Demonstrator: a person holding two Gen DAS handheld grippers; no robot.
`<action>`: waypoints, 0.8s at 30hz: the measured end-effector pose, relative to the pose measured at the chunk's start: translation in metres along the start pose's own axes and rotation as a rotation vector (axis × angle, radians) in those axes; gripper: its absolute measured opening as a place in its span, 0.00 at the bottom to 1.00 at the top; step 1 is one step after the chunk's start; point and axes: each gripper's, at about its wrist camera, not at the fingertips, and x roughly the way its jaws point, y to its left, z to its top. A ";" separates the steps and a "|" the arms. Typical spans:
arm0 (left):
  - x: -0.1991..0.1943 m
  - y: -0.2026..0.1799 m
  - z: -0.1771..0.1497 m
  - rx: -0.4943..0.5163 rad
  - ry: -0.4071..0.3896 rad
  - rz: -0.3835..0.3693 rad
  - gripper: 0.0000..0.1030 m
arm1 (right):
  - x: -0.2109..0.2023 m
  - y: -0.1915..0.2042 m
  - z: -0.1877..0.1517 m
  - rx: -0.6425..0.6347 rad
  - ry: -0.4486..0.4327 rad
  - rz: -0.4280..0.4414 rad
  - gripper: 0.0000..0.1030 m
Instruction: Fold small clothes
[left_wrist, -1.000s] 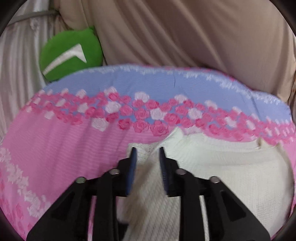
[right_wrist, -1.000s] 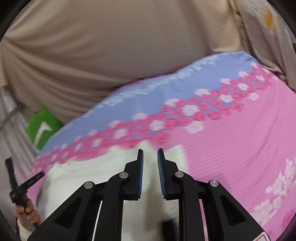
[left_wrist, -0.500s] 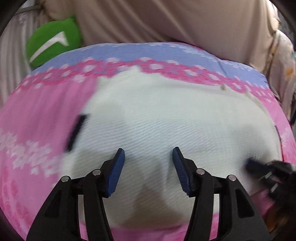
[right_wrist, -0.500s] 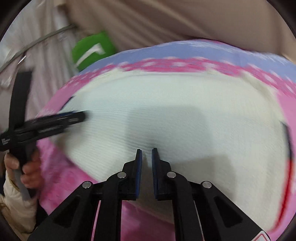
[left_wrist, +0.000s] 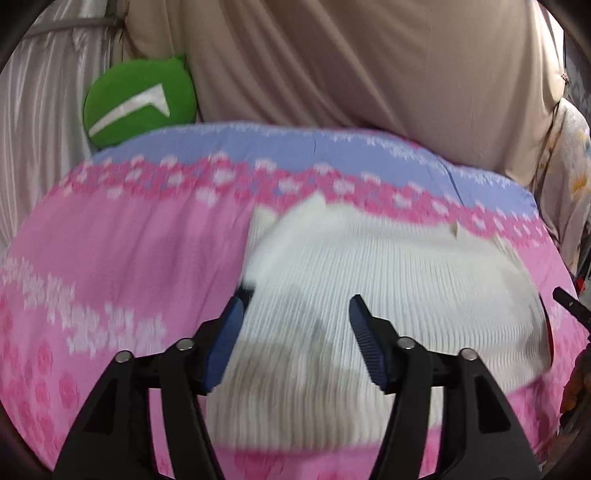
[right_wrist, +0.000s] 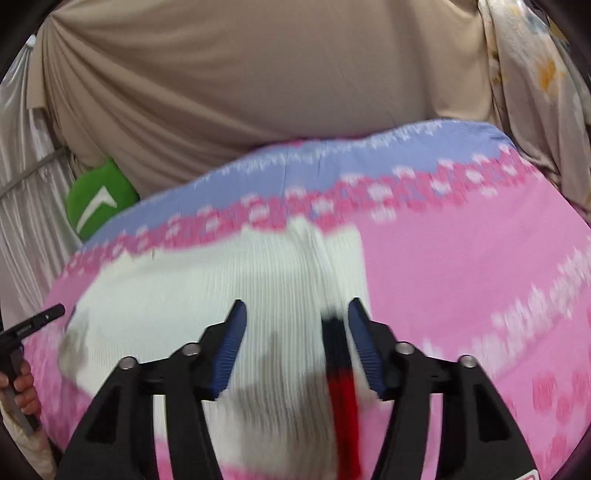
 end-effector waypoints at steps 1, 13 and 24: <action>0.011 -0.004 0.014 -0.003 0.003 0.000 0.62 | 0.018 -0.003 0.015 0.028 0.015 0.011 0.57; 0.126 0.001 0.037 -0.066 0.118 0.129 0.64 | 0.080 0.004 0.040 0.075 0.014 -0.007 0.08; 0.126 -0.004 0.034 -0.029 0.099 0.160 0.66 | 0.088 -0.026 0.042 0.195 0.072 -0.066 0.12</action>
